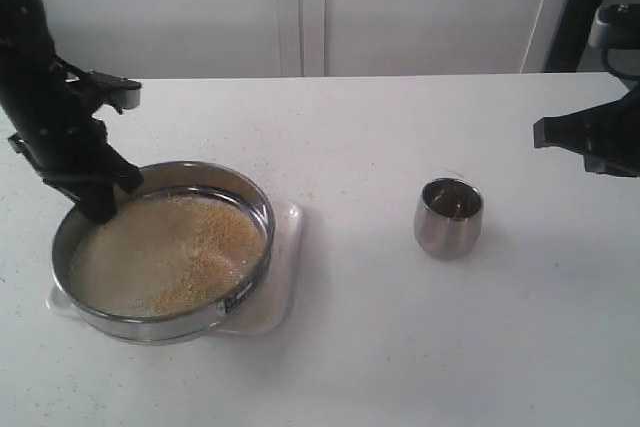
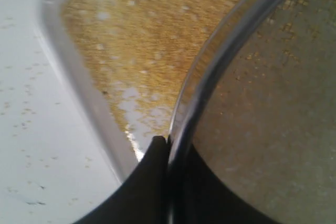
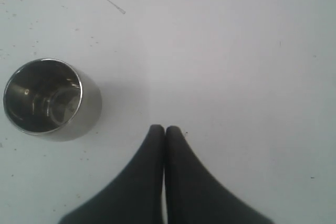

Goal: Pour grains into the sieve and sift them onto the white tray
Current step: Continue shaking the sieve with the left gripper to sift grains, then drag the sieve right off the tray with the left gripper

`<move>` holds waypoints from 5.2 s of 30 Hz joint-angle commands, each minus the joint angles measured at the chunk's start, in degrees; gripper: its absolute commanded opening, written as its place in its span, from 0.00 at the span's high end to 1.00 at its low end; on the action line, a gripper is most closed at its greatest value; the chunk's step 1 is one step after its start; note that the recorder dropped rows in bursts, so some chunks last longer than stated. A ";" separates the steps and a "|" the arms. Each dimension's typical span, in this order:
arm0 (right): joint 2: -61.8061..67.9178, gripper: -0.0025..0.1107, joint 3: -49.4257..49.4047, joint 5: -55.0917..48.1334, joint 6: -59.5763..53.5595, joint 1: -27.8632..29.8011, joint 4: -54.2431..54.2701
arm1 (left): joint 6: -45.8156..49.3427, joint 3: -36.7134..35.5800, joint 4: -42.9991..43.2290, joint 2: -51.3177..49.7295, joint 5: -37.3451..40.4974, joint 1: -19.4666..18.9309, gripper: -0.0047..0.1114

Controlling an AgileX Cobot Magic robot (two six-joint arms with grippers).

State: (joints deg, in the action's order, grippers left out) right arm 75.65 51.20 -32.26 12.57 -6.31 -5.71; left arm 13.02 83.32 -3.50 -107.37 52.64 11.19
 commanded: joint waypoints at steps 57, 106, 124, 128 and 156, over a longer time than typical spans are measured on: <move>-0.11 0.98 0.12 0.72 0.14 0.24 -0.28 | 1.74 -2.63 -1.64 5.40 2.18 1.52 0.96; -0.11 0.98 0.12 0.31 0.14 0.24 -0.18 | 5.66 -5.04 -18.58 9.93 -3.84 -10.62 0.96; -0.11 0.98 0.12 0.70 0.14 0.24 -0.28 | 0.24 -2.74 0.60 9.41 4.45 -1.36 0.96; -0.11 0.98 0.12 0.58 0.14 0.24 -0.18 | 0.48 -2.61 -2.94 9.41 9.87 -1.12 0.96; -0.11 0.98 0.12 0.64 0.14 0.24 -0.18 | -5.04 4.96 -4.44 5.24 17.32 4.11 0.96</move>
State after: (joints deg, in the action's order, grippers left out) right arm 75.65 51.20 -32.28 12.66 -6.31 -5.76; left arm 4.31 88.53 -0.44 -103.58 64.57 13.86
